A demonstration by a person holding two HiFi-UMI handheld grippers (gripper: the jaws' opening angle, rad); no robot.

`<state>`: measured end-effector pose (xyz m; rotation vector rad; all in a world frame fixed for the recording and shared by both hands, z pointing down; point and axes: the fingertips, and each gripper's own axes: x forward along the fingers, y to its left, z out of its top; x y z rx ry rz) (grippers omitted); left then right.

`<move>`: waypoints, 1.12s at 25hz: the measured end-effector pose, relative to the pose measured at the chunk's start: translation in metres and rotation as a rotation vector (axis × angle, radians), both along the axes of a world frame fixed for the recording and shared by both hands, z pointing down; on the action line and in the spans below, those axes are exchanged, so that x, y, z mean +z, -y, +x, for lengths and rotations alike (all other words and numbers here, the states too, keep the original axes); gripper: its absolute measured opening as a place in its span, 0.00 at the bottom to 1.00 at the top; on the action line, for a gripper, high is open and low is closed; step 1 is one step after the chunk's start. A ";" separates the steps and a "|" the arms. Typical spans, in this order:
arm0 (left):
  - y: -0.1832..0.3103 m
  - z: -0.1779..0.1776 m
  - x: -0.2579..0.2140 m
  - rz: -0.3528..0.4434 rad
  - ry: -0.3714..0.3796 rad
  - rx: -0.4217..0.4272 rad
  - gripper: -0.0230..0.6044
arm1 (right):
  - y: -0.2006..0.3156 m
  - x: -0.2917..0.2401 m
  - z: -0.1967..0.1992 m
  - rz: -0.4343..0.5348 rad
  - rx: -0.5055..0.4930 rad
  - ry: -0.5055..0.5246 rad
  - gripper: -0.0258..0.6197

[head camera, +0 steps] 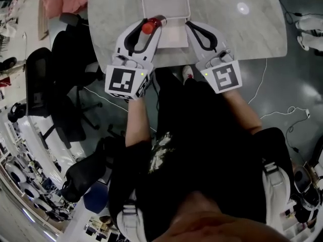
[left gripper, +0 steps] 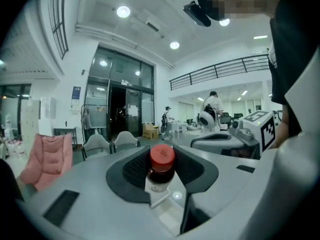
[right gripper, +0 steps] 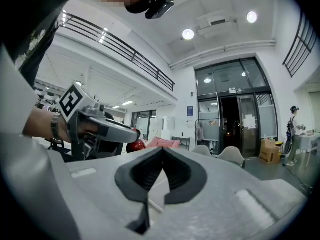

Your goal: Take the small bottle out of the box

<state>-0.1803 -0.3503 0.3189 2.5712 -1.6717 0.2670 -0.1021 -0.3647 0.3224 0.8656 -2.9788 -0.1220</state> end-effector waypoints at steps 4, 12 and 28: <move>-0.015 0.004 -0.036 0.096 -0.093 -0.037 0.28 | 0.000 -0.016 0.003 0.051 0.006 -0.006 0.03; -0.036 0.010 -0.079 0.213 -0.043 -0.066 0.28 | -0.006 -0.056 0.002 0.113 0.010 0.057 0.03; -0.049 0.000 -0.077 0.260 -0.047 -0.147 0.28 | -0.021 -0.079 -0.006 0.193 0.037 0.023 0.03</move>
